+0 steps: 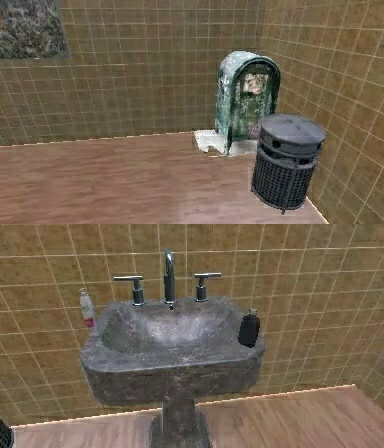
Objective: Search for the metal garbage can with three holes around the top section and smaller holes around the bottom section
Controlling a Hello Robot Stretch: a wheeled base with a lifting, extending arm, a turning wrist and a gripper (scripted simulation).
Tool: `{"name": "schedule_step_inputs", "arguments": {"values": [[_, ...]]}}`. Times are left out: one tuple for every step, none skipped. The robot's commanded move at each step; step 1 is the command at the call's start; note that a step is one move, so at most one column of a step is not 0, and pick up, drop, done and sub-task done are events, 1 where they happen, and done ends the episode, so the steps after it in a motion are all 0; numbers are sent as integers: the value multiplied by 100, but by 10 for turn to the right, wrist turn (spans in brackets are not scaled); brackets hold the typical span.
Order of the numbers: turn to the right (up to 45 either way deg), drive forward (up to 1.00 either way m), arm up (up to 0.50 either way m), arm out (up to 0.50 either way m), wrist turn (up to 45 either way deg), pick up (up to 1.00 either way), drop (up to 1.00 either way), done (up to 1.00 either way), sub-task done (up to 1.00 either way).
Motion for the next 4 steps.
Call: {"name": "schedule_step_inputs", "arguments": {"values": [[0, 45, 0, 0, 0, 0, 0, 0, 0], [300, 0, 0, 0, 0, 0, 0, 0, 0], [0, 25, 0, 0, 0, 0, 0, 0, 0], [90, 0, 0, 0, 0, 0, 0, 0, 0]]}}
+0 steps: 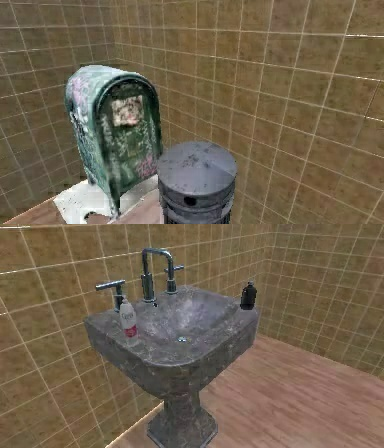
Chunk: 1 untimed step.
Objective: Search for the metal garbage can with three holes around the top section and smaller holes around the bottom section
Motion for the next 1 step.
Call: {"name": "schedule_step_inputs", "arguments": {"values": [[0, 0, 0, 0, 0, 0, 0, 100, 0]]}}
